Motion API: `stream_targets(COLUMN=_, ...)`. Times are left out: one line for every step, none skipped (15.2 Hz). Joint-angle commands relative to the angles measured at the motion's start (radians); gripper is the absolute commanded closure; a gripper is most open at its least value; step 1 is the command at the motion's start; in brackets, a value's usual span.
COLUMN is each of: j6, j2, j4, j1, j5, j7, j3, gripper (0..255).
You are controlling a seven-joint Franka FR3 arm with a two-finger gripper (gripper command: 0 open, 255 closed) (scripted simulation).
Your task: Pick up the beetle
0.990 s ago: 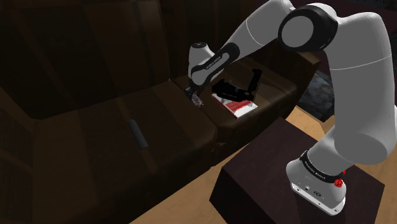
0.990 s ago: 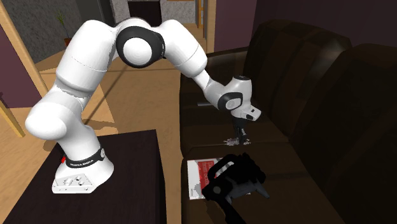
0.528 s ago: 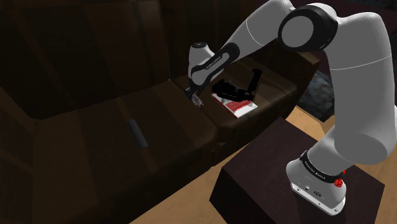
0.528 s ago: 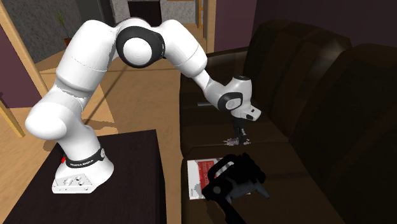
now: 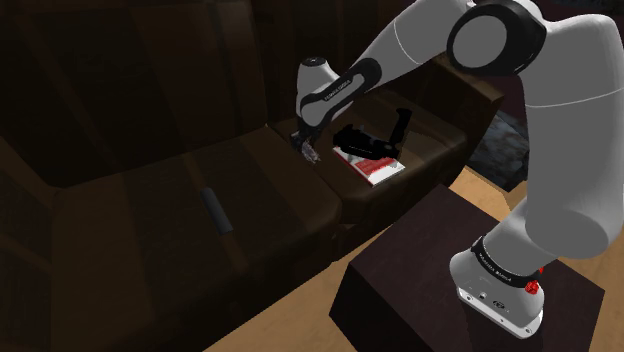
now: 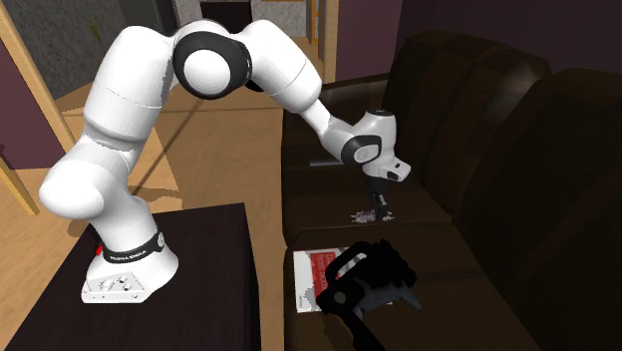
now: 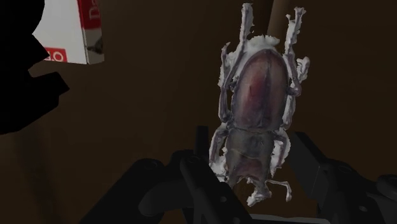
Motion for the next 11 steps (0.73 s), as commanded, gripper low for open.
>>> stream_targets(j6=-0.018, j2=-0.019, j4=-0.001, j1=-0.002, j5=0.004, j7=-0.003, j3=0.003, gripper=255)
stream_targets(j6=-0.027, j2=-0.029, j4=-0.002, j1=-0.003, j5=0.005, j7=-0.005, j3=0.005, gripper=255)
stream_targets(j6=-0.036, j2=-0.038, j4=-0.002, j1=-0.004, j5=0.007, j7=-0.006, j3=0.006, gripper=255)
stream_targets(j6=-0.045, j2=-0.048, j4=-0.003, j1=-0.005, j5=0.009, j7=-0.008, j3=0.008, gripper=255)
stream_targets(j6=-0.054, j2=-0.057, j4=-0.004, j1=-0.006, j5=0.011, j7=-0.010, j3=0.009, gripper=255)
stream_targets(j6=-0.063, j2=-0.067, j4=-0.004, j1=-0.007, j5=0.013, j7=-0.011, j3=0.011, gripper=255)
stream_targets(j6=-0.072, j2=-0.076, j4=-0.004, j1=-0.008, j5=0.015, j7=-0.013, j3=0.012, gripper=255)
stream_targets(j6=-0.081, j2=-0.085, j4=-0.003, j1=-0.008, j5=0.016, j7=-0.015, j3=0.013, gripper=255)
stream_targets(j6=-0.091, j2=-0.094, j4=-0.003, j1=-0.009, j5=0.018, j7=-0.016, j3=0.015, gripper=255)
stream_targets(j6=-0.092, j2=-0.095, j4=-0.003, j1=-0.009, j5=0.019, j7=-0.017, j3=0.015, gripper=255)
stream_targets(j6=-0.092, j2=-0.095, j4=-0.003, j1=-0.009, j5=0.019, j7=-0.017, j3=0.015, gripper=255)
